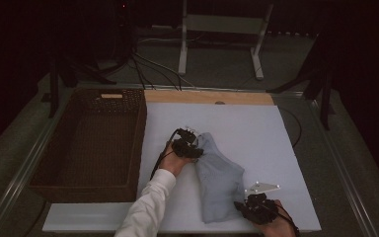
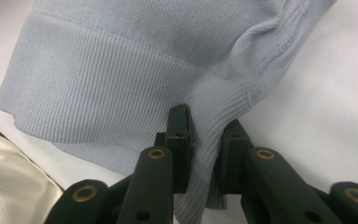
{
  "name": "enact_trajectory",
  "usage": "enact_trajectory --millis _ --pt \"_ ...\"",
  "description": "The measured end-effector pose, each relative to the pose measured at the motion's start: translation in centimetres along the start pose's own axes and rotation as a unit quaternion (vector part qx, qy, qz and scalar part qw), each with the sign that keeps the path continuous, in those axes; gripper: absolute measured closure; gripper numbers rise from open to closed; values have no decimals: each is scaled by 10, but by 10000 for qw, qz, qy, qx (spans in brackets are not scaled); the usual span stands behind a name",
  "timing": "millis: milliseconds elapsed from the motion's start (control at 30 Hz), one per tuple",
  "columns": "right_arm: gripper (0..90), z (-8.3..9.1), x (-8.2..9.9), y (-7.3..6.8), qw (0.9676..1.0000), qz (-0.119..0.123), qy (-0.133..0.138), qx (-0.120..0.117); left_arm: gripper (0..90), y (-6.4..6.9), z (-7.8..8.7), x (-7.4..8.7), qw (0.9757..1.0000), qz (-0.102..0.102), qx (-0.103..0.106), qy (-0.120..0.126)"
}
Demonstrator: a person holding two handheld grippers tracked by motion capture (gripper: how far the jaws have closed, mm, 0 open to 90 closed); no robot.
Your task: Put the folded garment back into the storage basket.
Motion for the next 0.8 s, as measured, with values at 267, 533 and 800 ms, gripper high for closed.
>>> enact_trajectory --millis 267,533,800 --pt "796 1 0 -3 9995 -69 -84 -298 860 7 3 -1 9994 -72 330 -7" --pt "800 7 -3 -2 9977 -232 42 -633 862 7 20 -10 9991 -60 319 285" --pt "801 17 -10 -2 9945 -387 296 -925 862 4 37 -18 9986 -77 196 480"
Point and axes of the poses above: each handheld gripper's, and its own axes: z roughly backward along the jaws, x roughly out of its underside, y roughly to its right, the point moved 3 cm from there along -z, roughly forward along the jaws, and after that the axes turned 11 degrees about -z, right-handed, at the moved point
